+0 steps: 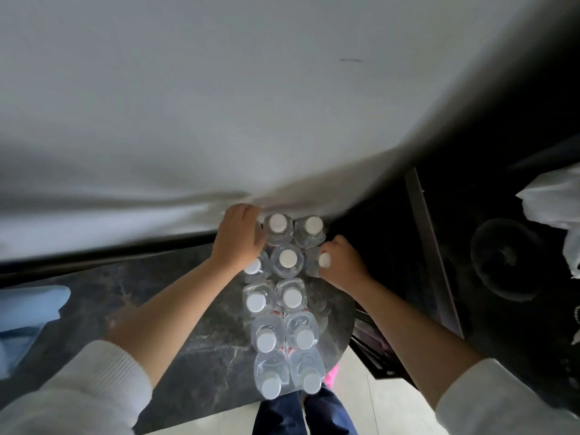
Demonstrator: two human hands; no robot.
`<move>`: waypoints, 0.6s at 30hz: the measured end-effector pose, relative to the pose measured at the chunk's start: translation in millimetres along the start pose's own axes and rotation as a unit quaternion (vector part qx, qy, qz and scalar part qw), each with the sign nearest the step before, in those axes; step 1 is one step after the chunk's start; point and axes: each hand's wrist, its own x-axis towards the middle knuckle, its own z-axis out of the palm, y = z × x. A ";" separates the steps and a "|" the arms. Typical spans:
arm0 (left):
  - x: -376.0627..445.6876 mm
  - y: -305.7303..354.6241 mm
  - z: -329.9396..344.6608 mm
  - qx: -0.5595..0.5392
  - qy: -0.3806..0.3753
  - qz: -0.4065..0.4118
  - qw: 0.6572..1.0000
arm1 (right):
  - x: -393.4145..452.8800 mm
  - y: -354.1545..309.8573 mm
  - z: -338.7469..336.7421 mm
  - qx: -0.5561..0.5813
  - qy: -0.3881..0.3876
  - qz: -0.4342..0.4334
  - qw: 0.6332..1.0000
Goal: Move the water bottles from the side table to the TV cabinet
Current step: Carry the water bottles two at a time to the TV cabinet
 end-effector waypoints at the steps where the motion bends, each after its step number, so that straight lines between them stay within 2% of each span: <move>1: -5.4 -2.6 2.7 0.001 -0.012 -0.007 1.000 | 0.5 0.0 -0.2 -0.002 -0.004 -0.001 1.000; 8: -29.6 -6.5 14.4 -0.084 -0.041 -0.094 0.991 | -0.2 -5.1 6.8 0.014 -0.003 -0.001 1.000; 18: -39.7 -2.9 5.9 -0.087 -0.062 -0.109 0.988 | -2.8 -8.1 11.9 -0.015 0.002 0.010 1.000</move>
